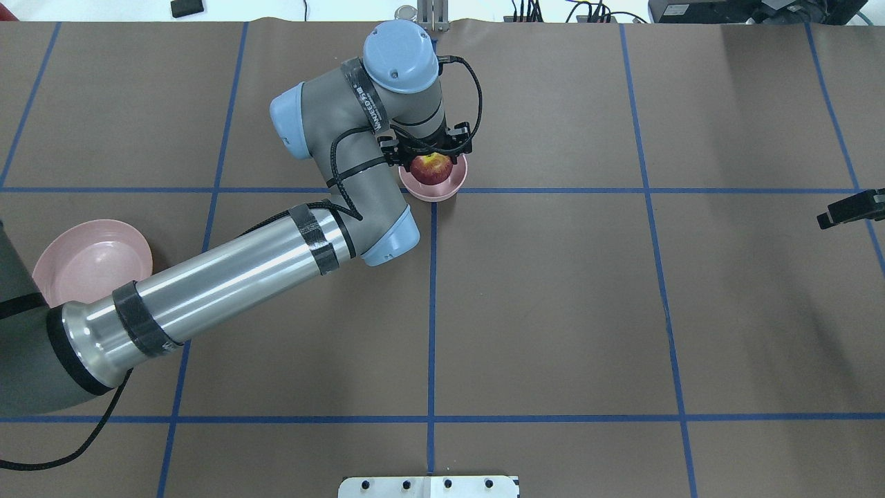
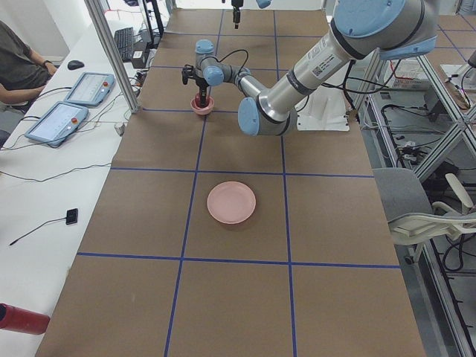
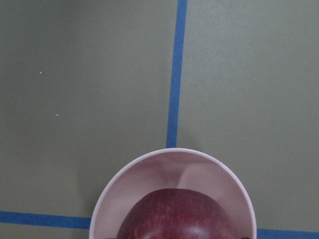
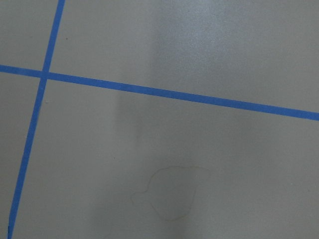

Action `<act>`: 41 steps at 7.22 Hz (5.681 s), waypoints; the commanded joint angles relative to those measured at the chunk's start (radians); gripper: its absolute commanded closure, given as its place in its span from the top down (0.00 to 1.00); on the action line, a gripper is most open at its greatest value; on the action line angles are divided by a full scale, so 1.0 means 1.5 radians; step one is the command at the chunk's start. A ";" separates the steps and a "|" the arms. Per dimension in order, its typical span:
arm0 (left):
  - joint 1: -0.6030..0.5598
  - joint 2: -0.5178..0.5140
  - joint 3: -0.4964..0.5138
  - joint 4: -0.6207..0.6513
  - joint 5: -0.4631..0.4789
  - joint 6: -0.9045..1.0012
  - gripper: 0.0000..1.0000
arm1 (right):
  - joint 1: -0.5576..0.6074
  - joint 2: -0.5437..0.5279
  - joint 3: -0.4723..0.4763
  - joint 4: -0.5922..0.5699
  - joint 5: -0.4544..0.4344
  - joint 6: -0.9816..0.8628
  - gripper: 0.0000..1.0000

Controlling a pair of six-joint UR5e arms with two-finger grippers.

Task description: Move apple from plate to bowl

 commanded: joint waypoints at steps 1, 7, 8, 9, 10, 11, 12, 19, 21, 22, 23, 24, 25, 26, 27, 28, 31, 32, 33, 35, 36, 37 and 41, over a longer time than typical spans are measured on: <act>0.002 -0.001 0.000 0.000 0.007 -0.005 0.98 | 0.000 0.000 0.000 -0.001 0.000 0.000 1.00; -0.020 0.240 -0.362 0.103 0.006 0.075 0.98 | 0.001 0.000 0.000 -0.001 0.000 0.000 1.00; -0.033 0.339 -0.470 0.139 0.007 0.206 0.98 | 0.001 0.000 0.000 -0.001 0.000 0.000 1.00; -0.077 0.443 -0.538 0.142 -0.001 0.304 0.97 | 0.001 0.000 0.000 -0.001 0.000 0.000 1.00; -0.137 0.525 -0.564 0.137 -0.035 0.418 0.97 | 0.001 0.000 -0.001 -0.001 0.000 0.000 1.00; -0.236 0.592 -0.559 0.136 -0.135 0.554 0.97 | 0.001 0.000 0.000 -0.001 -0.001 0.000 1.00; -0.330 0.645 -0.537 0.133 -0.203 0.691 0.97 | 0.001 0.000 0.000 0.000 0.000 -0.001 1.00; -0.488 0.712 -0.392 0.100 -0.294 0.861 0.98 | 0.025 -0.034 0.025 0.004 0.010 -0.009 1.00; -0.488 0.701 -0.400 0.099 -0.293 0.792 0.98 | 0.032 -0.043 0.037 -0.001 0.026 -0.010 0.99; -0.488 0.692 -0.441 0.097 -0.283 0.718 0.98 | 0.042 -0.044 0.036 -0.003 0.032 -0.021 0.99; -0.492 0.717 -0.492 0.103 -0.278 0.710 0.98 | 0.050 -0.046 0.026 -0.010 0.046 -0.053 0.99; -0.488 0.728 -0.499 0.102 -0.254 0.711 0.98 | 0.063 -0.047 0.028 -0.028 0.050 -0.066 0.99; -0.486 0.730 -0.496 0.103 -0.219 0.713 0.98 | 0.063 -0.052 0.027 -0.030 0.052 -0.075 0.99; -0.486 0.742 -0.500 0.095 -0.225 0.717 0.98 | 0.063 -0.056 0.026 -0.030 0.053 -0.076 0.99; -0.485 0.741 -0.497 0.097 -0.225 0.716 0.98 | 0.061 -0.054 0.020 -0.033 0.054 -0.077 0.99; -0.484 0.737 -0.505 0.101 -0.224 0.716 0.98 | 0.062 -0.058 0.024 -0.032 0.052 -0.077 0.99; -0.484 0.755 -0.532 0.094 -0.266 0.711 0.98 | 0.074 -0.059 0.021 -0.036 0.070 -0.078 0.99; -0.485 0.757 -0.531 0.094 -0.266 0.715 0.98 | 0.074 -0.060 0.020 -0.037 0.070 -0.079 0.99; -0.484 0.759 -0.526 0.094 -0.264 0.712 0.98 | 0.074 -0.058 0.019 -0.037 0.068 -0.080 0.99; -0.484 0.760 -0.523 0.095 -0.261 0.710 0.98 | 0.074 -0.050 0.020 -0.037 0.066 -0.081 0.99; -0.484 0.759 -0.504 0.094 -0.260 0.713 0.98 | 0.072 -0.050 0.022 -0.036 0.064 -0.090 0.99; -0.484 0.759 -0.499 0.095 -0.259 0.711 0.98 | 0.072 -0.050 0.023 -0.036 0.062 -0.096 0.99; -0.484 0.759 -0.507 0.095 -0.260 0.711 0.98 | 0.053 -0.051 0.013 -0.037 0.044 -0.131 0.99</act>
